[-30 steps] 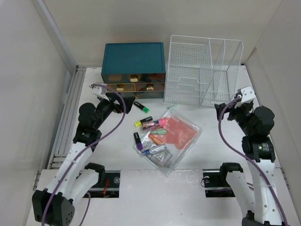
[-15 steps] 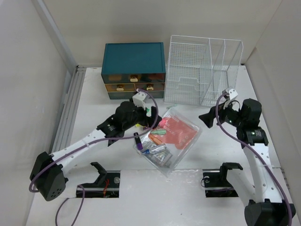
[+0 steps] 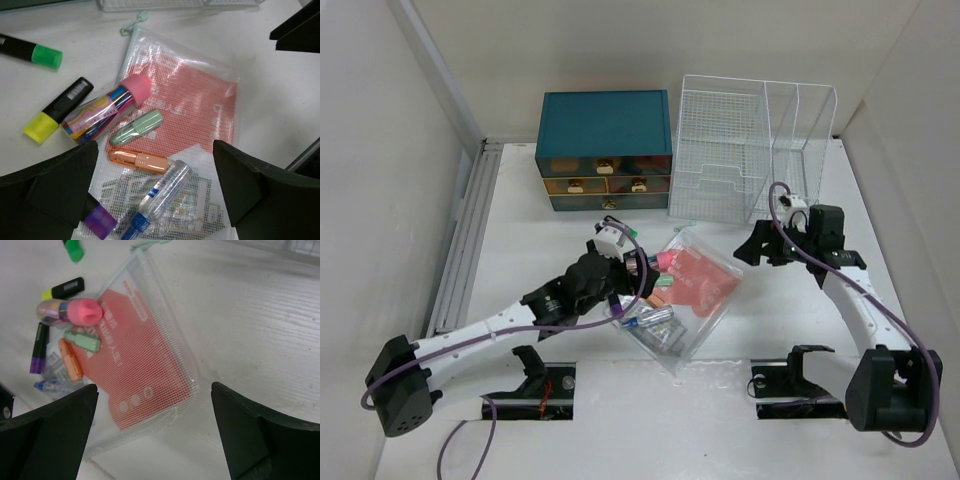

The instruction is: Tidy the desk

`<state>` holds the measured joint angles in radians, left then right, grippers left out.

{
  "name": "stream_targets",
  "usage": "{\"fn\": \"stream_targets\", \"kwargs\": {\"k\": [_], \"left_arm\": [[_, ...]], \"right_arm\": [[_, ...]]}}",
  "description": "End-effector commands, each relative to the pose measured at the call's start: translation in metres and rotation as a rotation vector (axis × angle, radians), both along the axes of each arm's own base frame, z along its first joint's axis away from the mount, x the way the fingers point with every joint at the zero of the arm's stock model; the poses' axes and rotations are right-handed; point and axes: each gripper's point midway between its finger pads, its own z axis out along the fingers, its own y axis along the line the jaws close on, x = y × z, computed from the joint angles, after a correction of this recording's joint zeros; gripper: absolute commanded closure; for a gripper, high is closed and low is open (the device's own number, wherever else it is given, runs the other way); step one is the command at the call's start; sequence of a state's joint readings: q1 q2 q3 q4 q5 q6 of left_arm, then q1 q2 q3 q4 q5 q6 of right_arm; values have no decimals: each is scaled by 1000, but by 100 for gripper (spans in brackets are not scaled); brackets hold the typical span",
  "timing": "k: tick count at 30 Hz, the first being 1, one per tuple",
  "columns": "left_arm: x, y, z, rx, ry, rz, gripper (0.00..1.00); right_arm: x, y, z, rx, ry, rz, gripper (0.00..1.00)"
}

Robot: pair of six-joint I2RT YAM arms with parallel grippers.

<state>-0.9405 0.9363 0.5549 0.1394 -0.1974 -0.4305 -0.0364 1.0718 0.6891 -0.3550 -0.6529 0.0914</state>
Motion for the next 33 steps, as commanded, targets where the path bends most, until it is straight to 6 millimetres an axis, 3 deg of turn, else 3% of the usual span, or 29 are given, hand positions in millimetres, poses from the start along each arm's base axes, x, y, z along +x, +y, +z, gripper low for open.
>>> {"fn": "stream_targets", "kwargs": {"k": [1,2,7,12,18,23,33], "left_arm": [[13,2,-3,-64,-17,100,1],[17,2,-20,-9,1,114,1],[22,-6,-49,17,2,113,1],[31,-11,-52,13,-44,122,1],[36,-10,-56,30,-109,112,1],[33,-12,-73,50,-88,90,1],[7,-14,-110,28,0,4,4]], "right_arm": [[19,-12,-10,-62,25,-114,0],[19,-15,-17,-78,51,-130,0],[19,-21,-40,-109,130,-153,0],[15,-16,-68,-109,213,-141,0],[7,0,-80,-78,271,-95,0],[5,11,-94,-79,290,-64,0],[-4,27,-100,-42,323,-3,0]]}}
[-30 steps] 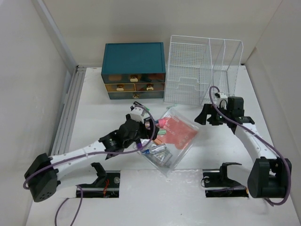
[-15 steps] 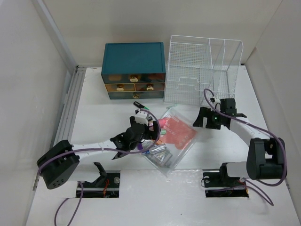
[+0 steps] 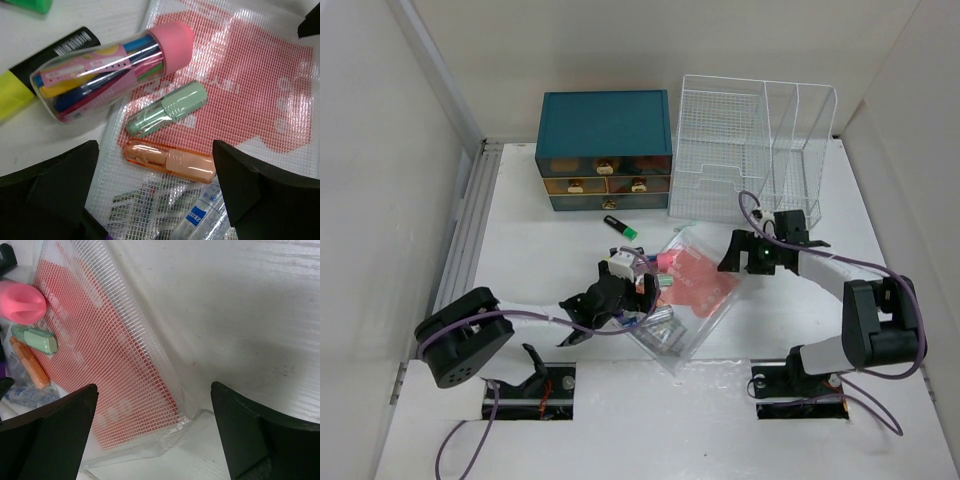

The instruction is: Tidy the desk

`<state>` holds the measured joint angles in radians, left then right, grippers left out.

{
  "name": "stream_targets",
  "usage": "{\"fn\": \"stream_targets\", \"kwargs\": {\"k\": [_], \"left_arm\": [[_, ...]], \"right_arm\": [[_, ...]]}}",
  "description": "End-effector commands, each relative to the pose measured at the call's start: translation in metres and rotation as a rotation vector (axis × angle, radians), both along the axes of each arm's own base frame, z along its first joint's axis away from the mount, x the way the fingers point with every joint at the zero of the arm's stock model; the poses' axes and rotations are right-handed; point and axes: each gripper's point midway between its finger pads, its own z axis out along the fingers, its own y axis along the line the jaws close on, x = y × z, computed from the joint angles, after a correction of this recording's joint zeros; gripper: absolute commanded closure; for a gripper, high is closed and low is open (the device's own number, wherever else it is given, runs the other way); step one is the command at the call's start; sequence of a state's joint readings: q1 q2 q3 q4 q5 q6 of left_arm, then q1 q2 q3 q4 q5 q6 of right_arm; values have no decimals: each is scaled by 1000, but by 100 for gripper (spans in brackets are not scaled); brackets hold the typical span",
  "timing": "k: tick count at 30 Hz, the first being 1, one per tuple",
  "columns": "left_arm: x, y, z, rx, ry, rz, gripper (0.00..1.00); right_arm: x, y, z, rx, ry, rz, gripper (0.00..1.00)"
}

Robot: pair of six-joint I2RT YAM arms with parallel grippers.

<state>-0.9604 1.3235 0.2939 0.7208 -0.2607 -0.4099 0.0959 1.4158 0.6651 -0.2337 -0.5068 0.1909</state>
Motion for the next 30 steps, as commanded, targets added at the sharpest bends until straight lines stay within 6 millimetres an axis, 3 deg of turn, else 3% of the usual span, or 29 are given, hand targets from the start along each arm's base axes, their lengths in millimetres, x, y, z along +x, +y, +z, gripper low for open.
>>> {"fn": "stream_targets", "kwargs": {"k": [1,9,17,22,30], "left_arm": [[-6,-11,0,-47,0,-35,5],[-9,-30,-18,-11,36,-93,12],[-10,-31,-29,1,49,-101,21],[-10,-31,-34,10,55,-101,22],[-9,-37,-32,-5,60,-105,23]], "right_arm": [[-8,8,-6,27,24,20,0],[-18,27,-3,74,40,95,0],[-32,48,3,128,56,174,1],[-41,60,8,175,71,219,26],[-54,77,17,236,78,301,55]]}}
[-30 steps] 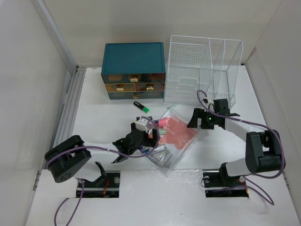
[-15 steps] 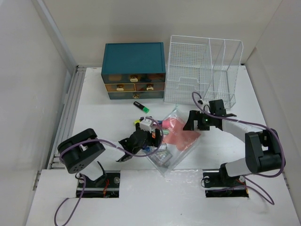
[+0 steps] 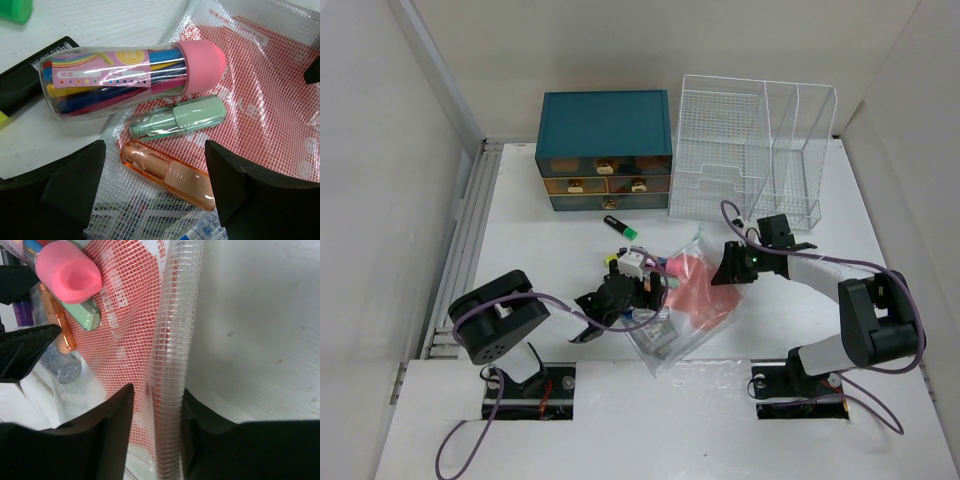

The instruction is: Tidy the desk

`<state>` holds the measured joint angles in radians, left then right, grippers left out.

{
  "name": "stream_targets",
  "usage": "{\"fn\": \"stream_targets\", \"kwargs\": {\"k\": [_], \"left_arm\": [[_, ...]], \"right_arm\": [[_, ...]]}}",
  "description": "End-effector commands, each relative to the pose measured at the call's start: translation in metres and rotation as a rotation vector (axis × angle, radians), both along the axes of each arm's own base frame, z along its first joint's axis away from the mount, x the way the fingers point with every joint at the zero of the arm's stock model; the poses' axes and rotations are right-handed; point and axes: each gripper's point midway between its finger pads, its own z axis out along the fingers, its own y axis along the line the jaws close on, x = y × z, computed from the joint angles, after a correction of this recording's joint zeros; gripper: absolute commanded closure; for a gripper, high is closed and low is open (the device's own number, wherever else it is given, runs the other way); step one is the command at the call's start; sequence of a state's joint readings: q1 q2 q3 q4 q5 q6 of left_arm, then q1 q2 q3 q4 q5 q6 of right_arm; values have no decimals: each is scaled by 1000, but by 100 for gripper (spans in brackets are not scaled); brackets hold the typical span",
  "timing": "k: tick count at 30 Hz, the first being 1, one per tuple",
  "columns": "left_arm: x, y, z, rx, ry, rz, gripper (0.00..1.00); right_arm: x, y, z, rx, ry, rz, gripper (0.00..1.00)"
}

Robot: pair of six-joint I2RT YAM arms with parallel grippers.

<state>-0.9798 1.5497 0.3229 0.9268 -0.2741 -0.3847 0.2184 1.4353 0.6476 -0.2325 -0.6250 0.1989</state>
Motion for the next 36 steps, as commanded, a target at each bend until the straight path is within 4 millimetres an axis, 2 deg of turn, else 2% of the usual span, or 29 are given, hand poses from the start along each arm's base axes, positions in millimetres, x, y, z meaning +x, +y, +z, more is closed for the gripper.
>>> {"fn": "stream_targets", "kwargs": {"k": [1,3,5,6,9,13,14,18,24,29,33,35,36], "left_arm": [[-18,-18,-11,-18,84,-87,23],[-17,-18,-12,-18,84,-87,23],[-16,-21,-11,-24,79,-87,23],[-15,-21,-11,-24,79,-87,23],[-15,-21,-13,-23,80,-87,23],[-15,-22,-10,-31,75,-88,22],[-13,-25,-6,-33,63,-92,21],[-11,-27,-2,-33,53,-96,19],[-7,-31,8,-35,32,-104,16],[-1,-25,11,-22,19,-90,16],[8,-24,18,-4,-6,-102,16],[13,-23,21,9,-22,-102,16],[11,-23,16,20,-8,-112,16]], "right_arm": [[-20,32,19,154,21,127,59],[-19,32,22,156,12,128,70],[-17,34,25,165,5,133,76],[-17,34,25,165,5,133,85],[-13,35,32,169,-23,155,100],[2,34,50,129,-83,175,100],[13,25,52,75,-115,138,100],[30,7,75,-23,-197,73,100],[45,-12,119,-119,-343,17,100],[59,-27,157,-191,-494,-31,100],[76,-40,201,-251,-621,-95,100],[79,-44,209,-268,-641,-106,100],[79,-44,209,-268,-641,-106,100]]}}
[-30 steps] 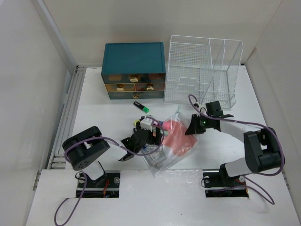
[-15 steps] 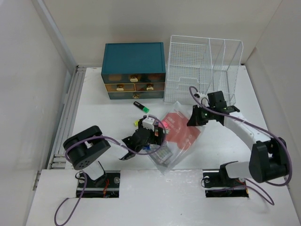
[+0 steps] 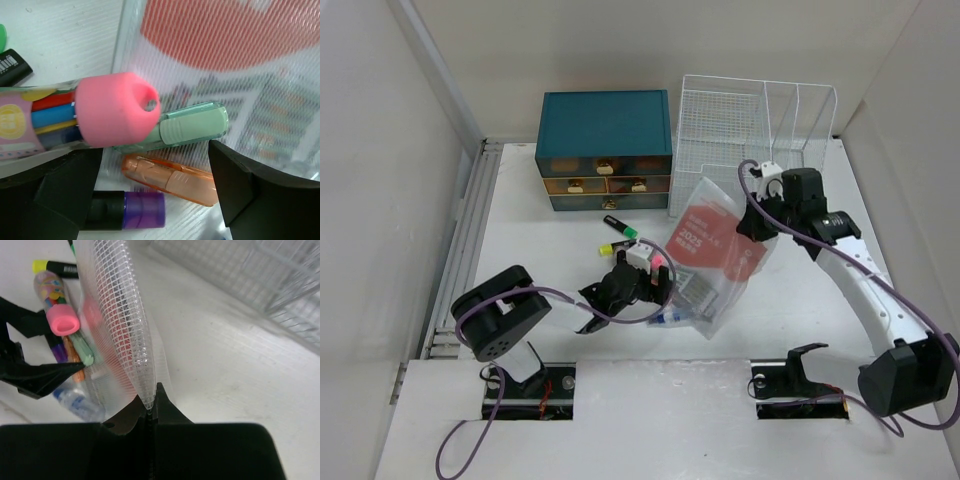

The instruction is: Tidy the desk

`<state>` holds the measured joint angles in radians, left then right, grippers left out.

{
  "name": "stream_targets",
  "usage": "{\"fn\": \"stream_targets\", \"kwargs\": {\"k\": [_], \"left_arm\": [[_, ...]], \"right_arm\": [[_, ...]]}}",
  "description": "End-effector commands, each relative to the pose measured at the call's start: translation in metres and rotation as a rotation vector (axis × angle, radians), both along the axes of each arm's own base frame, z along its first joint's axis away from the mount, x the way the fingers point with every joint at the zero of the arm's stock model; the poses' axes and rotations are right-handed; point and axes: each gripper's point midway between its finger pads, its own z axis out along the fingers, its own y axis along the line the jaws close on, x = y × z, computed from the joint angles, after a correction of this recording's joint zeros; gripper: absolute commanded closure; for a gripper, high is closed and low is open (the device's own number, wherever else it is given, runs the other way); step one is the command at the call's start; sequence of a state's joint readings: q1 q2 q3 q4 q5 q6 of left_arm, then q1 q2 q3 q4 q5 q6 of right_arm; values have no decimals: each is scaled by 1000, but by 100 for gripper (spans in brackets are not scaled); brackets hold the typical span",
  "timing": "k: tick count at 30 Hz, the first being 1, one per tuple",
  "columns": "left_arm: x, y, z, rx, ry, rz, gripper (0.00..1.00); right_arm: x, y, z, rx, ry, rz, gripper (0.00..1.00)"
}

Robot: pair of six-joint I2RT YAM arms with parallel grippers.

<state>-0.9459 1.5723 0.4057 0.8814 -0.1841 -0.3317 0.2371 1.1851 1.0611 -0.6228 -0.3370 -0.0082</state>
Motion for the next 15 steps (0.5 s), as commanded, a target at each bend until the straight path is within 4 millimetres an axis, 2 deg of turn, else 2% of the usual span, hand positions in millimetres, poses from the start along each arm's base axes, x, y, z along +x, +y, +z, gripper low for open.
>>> {"fn": "stream_targets", "kwargs": {"k": [1,2,6,11,13,15], "left_arm": [[1,-8,9,8,-6,-42,16],[3,-6,9,12,-8,-45,16],[4,-7,7,13,-8,-45,16],[5,-5,6,17,-10,-48,16],[6,-6,8,10,-16,-48,16],[7,-7,12,8,-28,-52,16]], "right_arm": [[29,-8,63,-5,-227,-61,100],[29,-8,63,-4,-227,-61,100],[36,-10,84,-7,-286,-72,100],[38,-14,121,-9,-385,-84,100],[39,-14,129,-31,-417,-76,100],[36,-8,143,-35,-456,-55,100]]}}
